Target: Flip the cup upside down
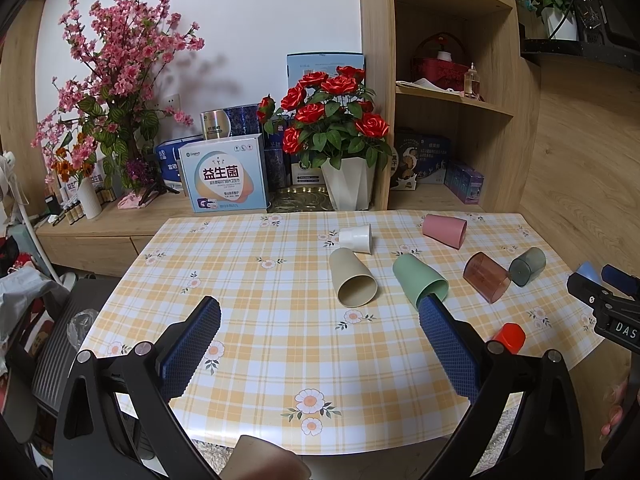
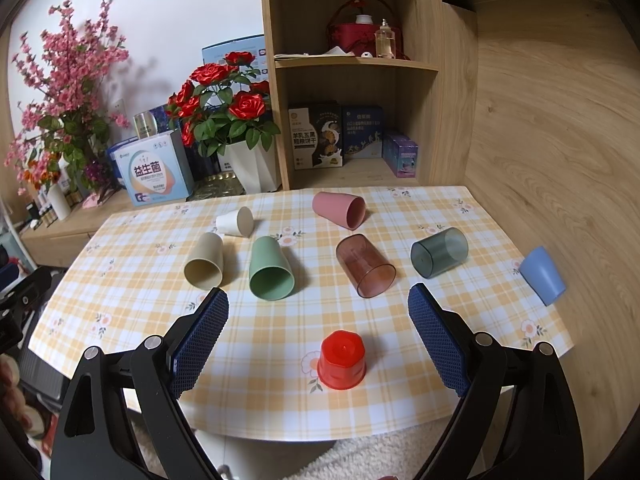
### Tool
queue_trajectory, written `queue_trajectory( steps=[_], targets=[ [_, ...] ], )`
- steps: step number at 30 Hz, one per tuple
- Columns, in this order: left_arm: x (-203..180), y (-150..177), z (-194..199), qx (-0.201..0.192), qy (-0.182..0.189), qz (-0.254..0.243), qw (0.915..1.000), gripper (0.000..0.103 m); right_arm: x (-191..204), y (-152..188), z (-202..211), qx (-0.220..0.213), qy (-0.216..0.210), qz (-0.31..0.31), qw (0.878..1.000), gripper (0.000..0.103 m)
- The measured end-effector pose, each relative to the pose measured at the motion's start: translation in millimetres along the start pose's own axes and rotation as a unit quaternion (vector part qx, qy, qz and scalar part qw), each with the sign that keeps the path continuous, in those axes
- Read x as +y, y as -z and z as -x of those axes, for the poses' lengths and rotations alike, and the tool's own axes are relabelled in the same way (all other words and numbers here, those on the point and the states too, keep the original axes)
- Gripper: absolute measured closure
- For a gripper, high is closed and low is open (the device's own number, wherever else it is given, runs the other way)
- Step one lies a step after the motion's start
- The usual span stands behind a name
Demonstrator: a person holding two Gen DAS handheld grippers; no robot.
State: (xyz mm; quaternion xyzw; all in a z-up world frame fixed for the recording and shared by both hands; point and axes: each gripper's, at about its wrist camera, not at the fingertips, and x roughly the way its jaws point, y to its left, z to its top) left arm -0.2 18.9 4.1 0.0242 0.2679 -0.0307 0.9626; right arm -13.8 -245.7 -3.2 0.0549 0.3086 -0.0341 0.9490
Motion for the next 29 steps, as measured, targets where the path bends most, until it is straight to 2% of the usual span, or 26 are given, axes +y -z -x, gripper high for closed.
queue_trajectory(
  steps=[11, 15, 29],
  targets=[
    [-1, 11, -8, 0.021, -0.01, 0.019, 0.9995, 0.006, 0, 0, 0, -0.001, 0.001, 0.001, 1.0, 0.015],
    [2, 10, -7, 0.017, -0.012, 0.033, 0.9992, 0.006, 0, -1, 0, -0.001, 0.001, 0.001, 1.0, 0.015],
    [-5, 7, -14, 0.031, -0.006, 0.018, 0.9993, 0.006, -6, 0, 0, -0.002, 0.001, 0.003, 1.0, 0.015]
  ],
)
